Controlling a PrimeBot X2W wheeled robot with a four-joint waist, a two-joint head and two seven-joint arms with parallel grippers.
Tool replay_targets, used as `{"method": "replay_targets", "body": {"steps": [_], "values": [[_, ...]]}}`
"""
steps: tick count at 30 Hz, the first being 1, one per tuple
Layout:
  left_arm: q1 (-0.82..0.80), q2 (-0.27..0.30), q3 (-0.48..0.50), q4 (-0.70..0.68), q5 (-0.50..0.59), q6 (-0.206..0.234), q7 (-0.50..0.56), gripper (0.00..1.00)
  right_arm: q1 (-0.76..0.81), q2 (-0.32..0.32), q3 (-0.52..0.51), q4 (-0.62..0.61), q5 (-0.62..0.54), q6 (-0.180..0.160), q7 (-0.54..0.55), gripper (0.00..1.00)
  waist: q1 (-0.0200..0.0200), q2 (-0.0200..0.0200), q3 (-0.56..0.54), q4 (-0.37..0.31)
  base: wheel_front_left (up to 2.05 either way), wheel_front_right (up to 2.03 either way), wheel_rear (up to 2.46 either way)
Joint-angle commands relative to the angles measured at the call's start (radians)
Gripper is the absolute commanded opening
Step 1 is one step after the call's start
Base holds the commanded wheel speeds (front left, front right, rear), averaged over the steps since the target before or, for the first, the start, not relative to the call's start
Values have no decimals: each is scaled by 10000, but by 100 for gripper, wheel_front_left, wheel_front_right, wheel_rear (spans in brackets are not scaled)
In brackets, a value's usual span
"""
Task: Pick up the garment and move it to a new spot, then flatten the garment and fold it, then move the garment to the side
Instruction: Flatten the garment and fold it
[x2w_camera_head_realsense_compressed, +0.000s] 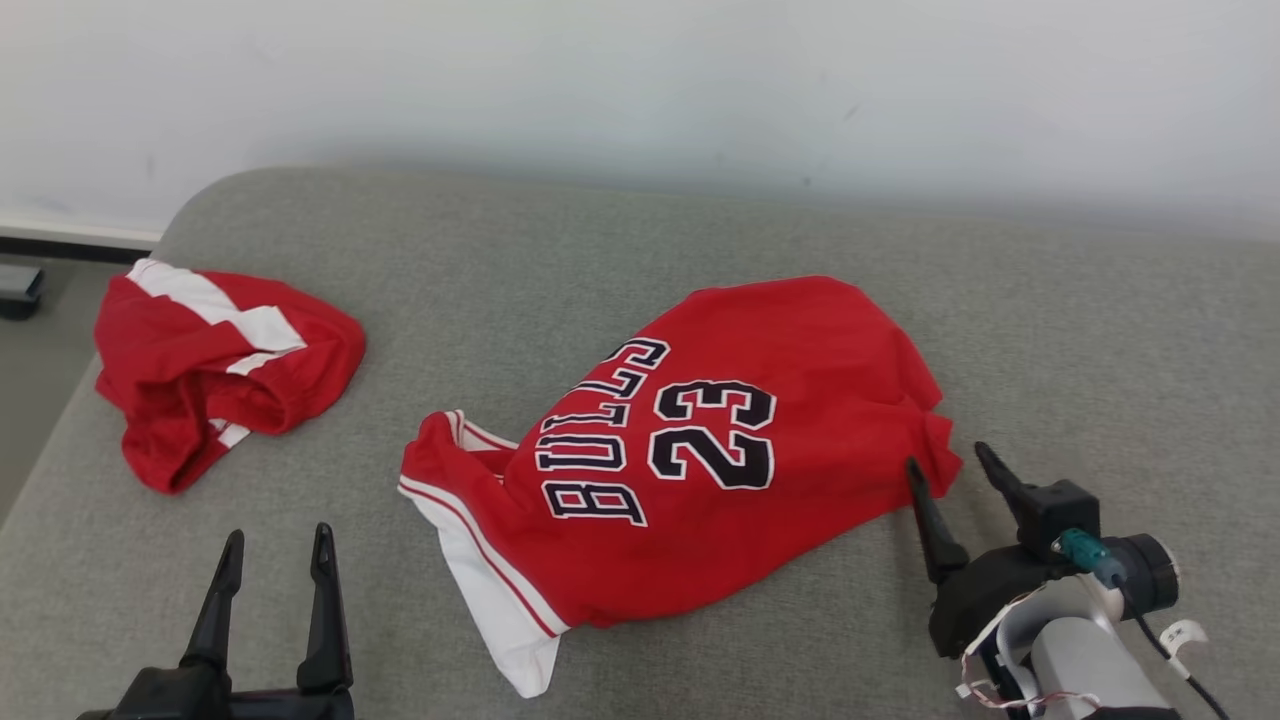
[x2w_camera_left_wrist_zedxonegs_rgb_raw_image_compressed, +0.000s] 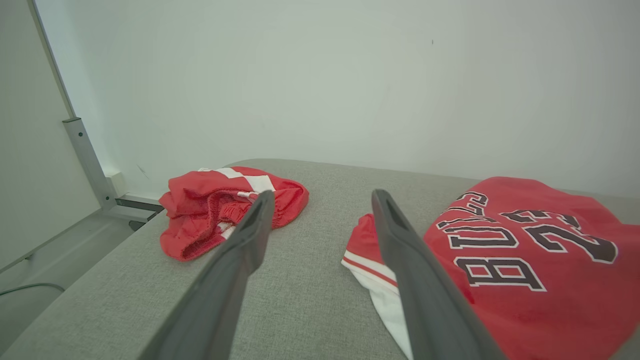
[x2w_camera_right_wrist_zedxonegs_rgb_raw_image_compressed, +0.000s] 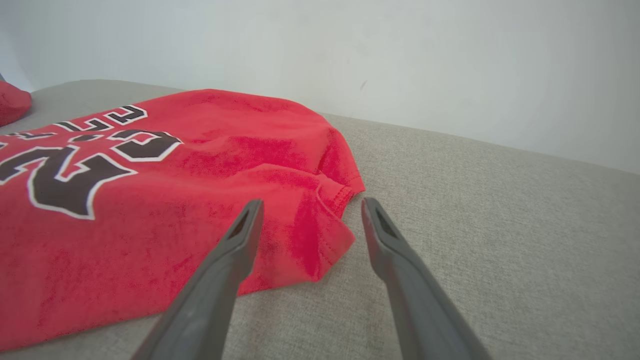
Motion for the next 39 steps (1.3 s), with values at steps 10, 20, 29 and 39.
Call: {"method": "replay_targets", "body": {"steps": [10,20,29,39], "values": [[-271,-301,189,258,185,-301,-33,100,-965,-134,-17,1424,89,-22,-6,0,0,0,312,176,0,0,0],[200,-422,770,359,96,-362,-33,100,391,-16,219,-713,1082,-22,-6,0,0,0,-112,-1156,0,0,0],[382,-463,1158,220,64,-296,-33,100,2436,-302,34,-2734,1397,-22,-8,0,0,0,-47,-2171,0,0,0],[179,-472,1114,234,-108,-254,-33,100,4201,-59,-624,-4489,1760,-22,447,0,0,0,178,-2483,0,0,0]]}}
